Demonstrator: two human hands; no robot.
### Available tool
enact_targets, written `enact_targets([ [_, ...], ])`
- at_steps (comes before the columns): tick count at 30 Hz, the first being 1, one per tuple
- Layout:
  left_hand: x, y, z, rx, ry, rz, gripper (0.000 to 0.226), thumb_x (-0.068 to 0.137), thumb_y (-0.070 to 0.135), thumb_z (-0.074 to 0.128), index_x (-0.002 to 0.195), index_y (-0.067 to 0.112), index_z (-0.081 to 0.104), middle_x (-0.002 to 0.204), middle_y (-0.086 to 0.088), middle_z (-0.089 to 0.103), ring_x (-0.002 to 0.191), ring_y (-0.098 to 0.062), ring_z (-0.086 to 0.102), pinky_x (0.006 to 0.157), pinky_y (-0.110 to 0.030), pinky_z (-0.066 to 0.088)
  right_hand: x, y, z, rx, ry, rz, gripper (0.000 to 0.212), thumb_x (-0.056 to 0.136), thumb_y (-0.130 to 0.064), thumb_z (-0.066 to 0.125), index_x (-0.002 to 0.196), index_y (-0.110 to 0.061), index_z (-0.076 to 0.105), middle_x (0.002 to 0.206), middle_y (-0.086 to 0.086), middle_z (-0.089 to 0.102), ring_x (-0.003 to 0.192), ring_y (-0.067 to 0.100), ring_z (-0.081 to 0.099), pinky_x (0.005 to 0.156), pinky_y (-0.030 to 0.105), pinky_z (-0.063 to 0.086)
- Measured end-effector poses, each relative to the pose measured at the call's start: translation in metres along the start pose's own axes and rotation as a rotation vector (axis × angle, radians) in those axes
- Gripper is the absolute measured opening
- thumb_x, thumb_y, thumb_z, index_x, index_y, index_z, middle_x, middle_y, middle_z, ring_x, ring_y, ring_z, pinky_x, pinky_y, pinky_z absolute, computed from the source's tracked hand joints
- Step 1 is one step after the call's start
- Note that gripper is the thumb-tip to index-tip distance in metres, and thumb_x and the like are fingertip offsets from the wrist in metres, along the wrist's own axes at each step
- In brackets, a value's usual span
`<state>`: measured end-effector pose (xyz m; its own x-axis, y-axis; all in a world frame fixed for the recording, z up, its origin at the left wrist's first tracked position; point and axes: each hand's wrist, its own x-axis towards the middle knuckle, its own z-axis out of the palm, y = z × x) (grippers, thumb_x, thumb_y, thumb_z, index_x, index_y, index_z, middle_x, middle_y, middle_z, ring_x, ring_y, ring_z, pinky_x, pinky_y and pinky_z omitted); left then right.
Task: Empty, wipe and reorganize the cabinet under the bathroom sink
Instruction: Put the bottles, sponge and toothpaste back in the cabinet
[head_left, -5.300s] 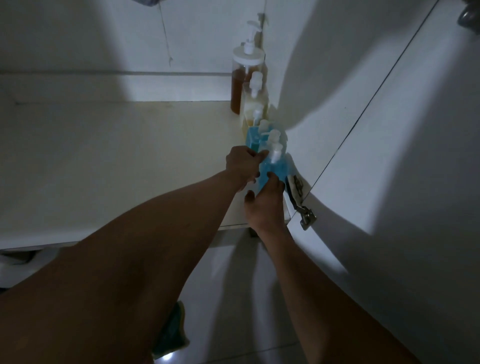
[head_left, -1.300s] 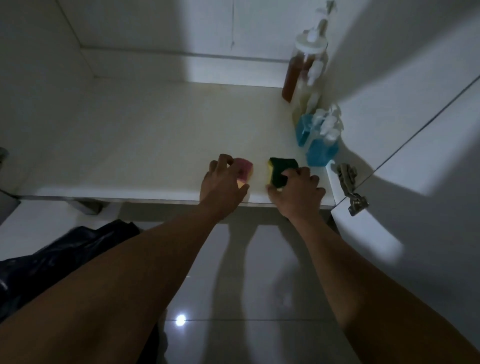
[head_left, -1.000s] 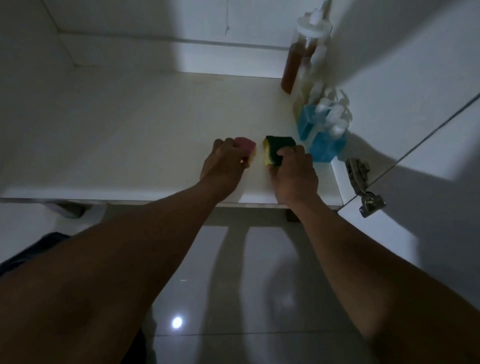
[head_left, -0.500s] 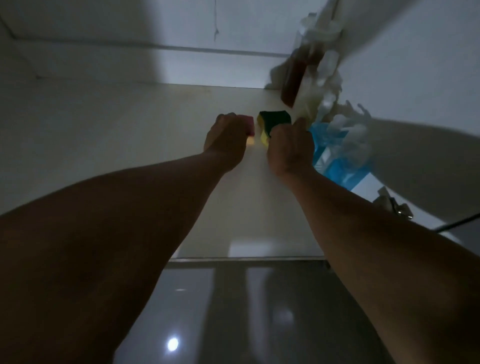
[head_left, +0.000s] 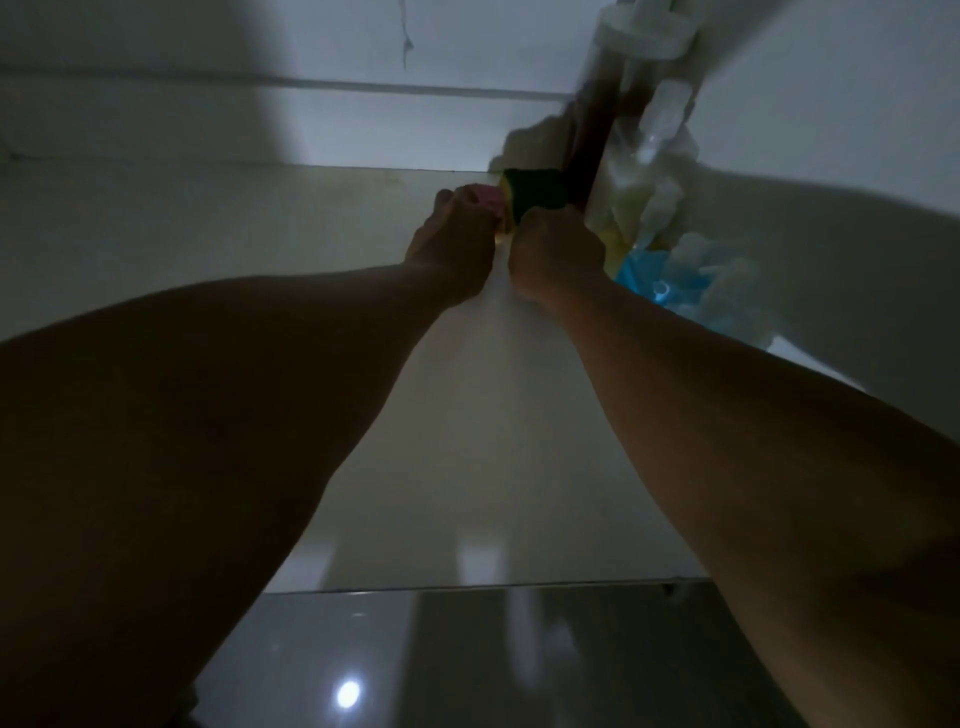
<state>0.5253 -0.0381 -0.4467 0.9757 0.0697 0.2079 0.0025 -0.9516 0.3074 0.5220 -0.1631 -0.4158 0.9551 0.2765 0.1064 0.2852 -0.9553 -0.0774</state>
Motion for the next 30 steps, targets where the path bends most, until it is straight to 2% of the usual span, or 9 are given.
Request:
enact_targets([
  [4, 0.01, 0.0, 0.002, 0.023, -0.027, -0.023, 0.047, 0.094, 0.009, 0.051, 0.141, 0.011, 0.046, 0.145, -0.016, 0.04, 0.13, -0.035, 0.043, 0.1, -0.041, 0.042, 0.015, -0.002, 0.004, -0.006, -0.047, -0.025, 0.039, 0.098, -0.016, 0.042, 0.136, -0.007, 0.045, 0.139, 0.015, 0.046, 0.132, 0.031, 0.039, 0.099, 0.043, 0.042],
  [6, 0.013, 0.002, -0.001, 0.135, -0.053, -0.026, 0.055, 0.089, 0.007, 0.058, 0.142, 0.008, 0.043, 0.144, -0.02, 0.038, 0.128, -0.04, 0.041, 0.098, -0.047, 0.044, 0.023, -0.001, 0.005, -0.012, -0.074, -0.047, 0.042, 0.098, -0.017, 0.041, 0.14, -0.007, 0.043, 0.144, 0.015, 0.042, 0.137, 0.032, 0.034, 0.102, 0.045, 0.04],
  [10, 0.023, 0.001, -0.005, 0.3, -0.096, -0.039, 0.067, 0.086, 0.009, 0.059, 0.148, 0.016, 0.036, 0.152, -0.015, 0.031, 0.134, -0.038, 0.031, 0.104, -0.053, 0.033, 0.038, 0.001, 0.011, -0.028, -0.142, -0.08, 0.044, 0.097, -0.015, 0.041, 0.139, -0.004, 0.043, 0.145, 0.018, 0.04, 0.137, 0.037, 0.032, 0.106, 0.048, 0.037],
  [15, 0.022, -0.003, -0.004, 0.227, -0.155, -0.055, 0.082, 0.085, 0.005, 0.06, 0.155, 0.02, 0.02, 0.159, -0.013, 0.021, 0.135, -0.039, 0.032, 0.106, -0.052, 0.033, 0.041, 0.001, 0.019, 0.004, -0.144, -0.058, 0.044, 0.098, -0.014, 0.04, 0.141, -0.005, 0.04, 0.151, 0.017, 0.032, 0.141, 0.036, 0.025, 0.108, 0.048, 0.034],
  [18, 0.011, -0.004, -0.009, 0.085, -0.134, -0.084, 0.09, 0.089, 0.0, 0.055, 0.158, 0.026, 0.004, 0.165, -0.01, 0.002, 0.139, -0.04, 0.032, 0.107, -0.052, 0.039, 0.035, 0.001, 0.02, 0.053, -0.111, -0.025, 0.049, 0.1, -0.014, 0.036, 0.148, -0.009, 0.033, 0.161, 0.012, 0.015, 0.145, 0.033, 0.019, 0.111, 0.048, 0.031],
  [20, -0.001, -0.001, -0.012, -0.041, -0.103, -0.119, 0.091, 0.093, 0.001, 0.05, 0.157, 0.033, -0.005, 0.165, -0.011, -0.007, 0.131, -0.042, 0.042, 0.097, -0.051, 0.049, 0.031, -0.004, 0.022, 0.075, -0.065, 0.008, 0.052, 0.101, -0.015, 0.036, 0.152, -0.013, 0.027, 0.162, 0.011, 0.004, 0.145, 0.033, 0.02, 0.11, 0.047, 0.032],
  [22, -0.014, 0.003, -0.015, -0.094, -0.075, -0.112, 0.089, 0.096, 0.006, 0.049, 0.157, 0.034, -0.008, 0.16, -0.016, 0.003, 0.11, -0.039, 0.055, 0.081, -0.047, 0.055, 0.026, -0.009, 0.025, 0.058, -0.003, 0.01, 0.056, 0.101, -0.018, 0.036, 0.154, -0.018, 0.019, 0.162, 0.013, 0.002, 0.145, 0.037, 0.02, 0.11, 0.048, 0.032],
  [24, -0.026, 0.003, -0.017, -0.066, -0.061, -0.098, 0.087, 0.096, 0.007, 0.05, 0.157, 0.032, -0.007, 0.149, -0.02, 0.02, 0.095, -0.035, 0.058, 0.074, -0.044, 0.055, 0.016, -0.014, 0.025, 0.044, 0.085, 0.011, 0.056, 0.102, -0.021, 0.035, 0.155, -0.022, 0.015, 0.16, 0.015, 0.01, 0.144, 0.038, 0.018, 0.109, 0.048, 0.032],
  [30, -0.062, 0.013, -0.028, 0.144, -0.142, -0.06, 0.062, 0.092, 0.008, 0.057, 0.147, 0.021, 0.032, 0.133, -0.021, 0.04, 0.103, -0.04, 0.059, 0.084, -0.045, 0.054, -0.031, -0.015, 0.006, 0.068, 0.005, -0.036, 0.036, 0.105, -0.025, 0.03, 0.136, -0.012, 0.042, 0.138, 0.014, 0.043, 0.127, 0.029, 0.041, 0.093, 0.039, 0.041],
])
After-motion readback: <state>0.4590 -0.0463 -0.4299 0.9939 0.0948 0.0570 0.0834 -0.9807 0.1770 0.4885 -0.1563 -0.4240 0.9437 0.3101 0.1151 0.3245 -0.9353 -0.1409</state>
